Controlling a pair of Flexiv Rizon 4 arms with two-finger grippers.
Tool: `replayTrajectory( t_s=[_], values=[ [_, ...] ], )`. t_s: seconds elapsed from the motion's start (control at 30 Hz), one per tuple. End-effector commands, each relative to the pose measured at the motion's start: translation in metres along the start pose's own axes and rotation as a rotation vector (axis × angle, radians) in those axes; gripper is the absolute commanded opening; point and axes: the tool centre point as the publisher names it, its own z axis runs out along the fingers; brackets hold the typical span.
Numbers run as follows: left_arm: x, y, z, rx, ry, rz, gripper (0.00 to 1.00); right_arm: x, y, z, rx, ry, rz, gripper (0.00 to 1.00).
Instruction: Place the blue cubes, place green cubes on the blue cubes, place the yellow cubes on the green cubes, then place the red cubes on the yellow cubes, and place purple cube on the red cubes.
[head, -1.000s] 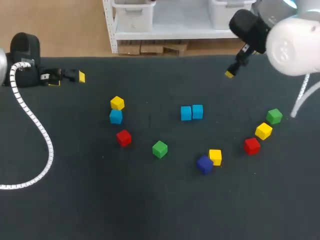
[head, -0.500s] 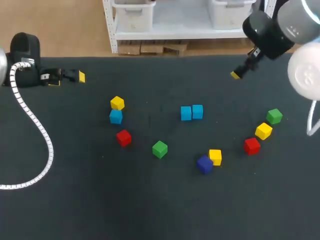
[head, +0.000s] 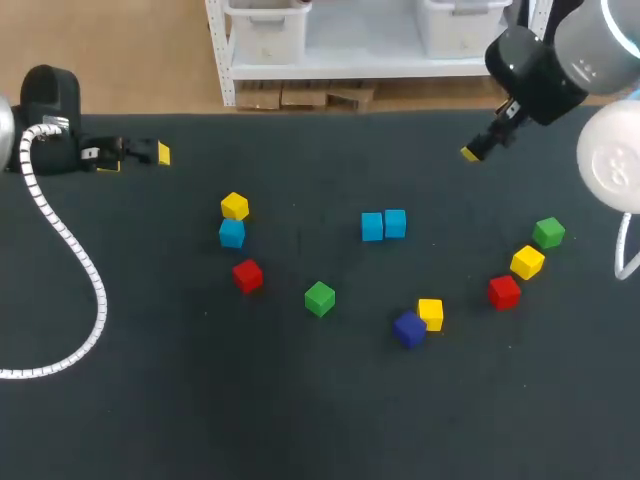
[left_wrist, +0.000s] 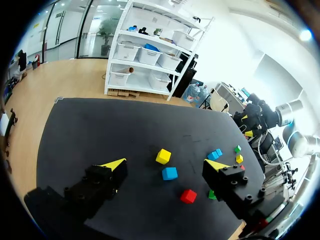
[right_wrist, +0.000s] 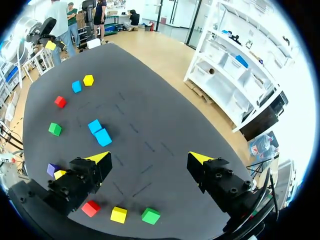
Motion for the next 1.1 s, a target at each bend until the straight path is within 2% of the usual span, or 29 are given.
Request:
replayTrajectory(
  t_s=[0.03,0.77,0.97,1.1],
  values=[
    [0.000,0.000,0.000,0.000,0.000,0.000,1.00,0.001,0.001,-0.001,0.002,-0.001,0.000,1.00],
    [0.000,0.000,0.000,0.000,0.000,0.000,1.00,0.001,0.001,-0.001,0.002,-0.001,0.000,1.00],
    [0.000,0.000,0.000,0.000,0.000,0.000,1.00,0.000,-0.022,-0.026,0.079,-0.029,0.020,1.00],
    [0.000,0.000,0.000,0.000,0.000,0.000,1.00,-0.002,-0.033,-0.044,0.129,-0.078,0.067,1.00]
  ],
)
